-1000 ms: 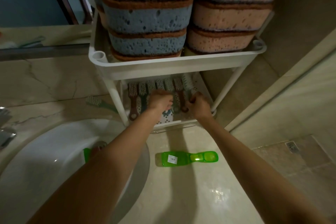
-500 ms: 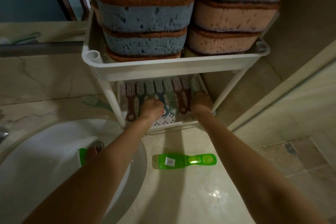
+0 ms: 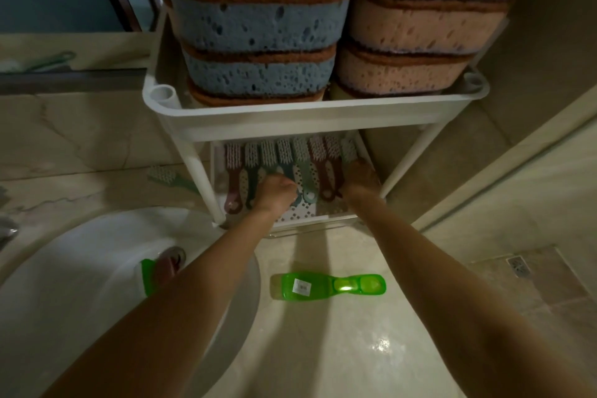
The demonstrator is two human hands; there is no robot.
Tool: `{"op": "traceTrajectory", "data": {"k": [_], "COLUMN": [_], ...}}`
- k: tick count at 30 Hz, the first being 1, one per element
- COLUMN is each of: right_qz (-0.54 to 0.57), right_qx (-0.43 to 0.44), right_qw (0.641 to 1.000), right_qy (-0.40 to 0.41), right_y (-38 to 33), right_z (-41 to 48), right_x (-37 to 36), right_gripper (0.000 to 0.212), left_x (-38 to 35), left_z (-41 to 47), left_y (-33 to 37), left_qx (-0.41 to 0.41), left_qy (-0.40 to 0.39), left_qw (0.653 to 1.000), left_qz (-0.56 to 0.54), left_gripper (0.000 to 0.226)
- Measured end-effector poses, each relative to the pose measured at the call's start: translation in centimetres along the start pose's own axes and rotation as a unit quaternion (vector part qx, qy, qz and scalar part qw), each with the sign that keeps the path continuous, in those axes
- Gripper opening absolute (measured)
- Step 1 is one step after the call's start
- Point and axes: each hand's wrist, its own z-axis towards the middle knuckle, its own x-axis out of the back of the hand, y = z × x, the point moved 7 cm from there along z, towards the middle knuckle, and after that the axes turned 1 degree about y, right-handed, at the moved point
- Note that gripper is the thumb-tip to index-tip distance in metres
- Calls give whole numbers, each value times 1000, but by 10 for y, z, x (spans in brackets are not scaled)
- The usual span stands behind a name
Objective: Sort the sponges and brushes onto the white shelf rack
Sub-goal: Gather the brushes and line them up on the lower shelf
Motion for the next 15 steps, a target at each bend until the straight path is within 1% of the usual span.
{"op": "traceTrajectory", "data": {"k": [4, 7, 10, 12, 15], "right_qz": [-21, -65, -59, -33, 53], "right_qx": [13, 9, 5, 30, 86], "right_qw": [1000, 998, 998, 999, 991], "right_qy": [6, 4, 4, 17, 85], "right_y": [-2, -3, -3, -8, -19], "right_z": [1, -1, -7, -21, -56], "right_x": [-4, -5, -1, 3, 10], "right_gripper": [37, 39, 40, 42, 44], "left_x": [8, 11, 15, 16, 21], "left_z": [1, 0, -7, -21, -47], "left_y": [-3, -5, -1, 8, 17], "left_qx": [-5, -7, -14, -34, -67], "left_qy": [21, 22, 20, 12, 6], "left_qw": [1000, 1000, 1000, 999, 998], "left_qz": [-2, -3, -4, -3, -5], "left_gripper": [33, 30, 27, 28, 16]}}
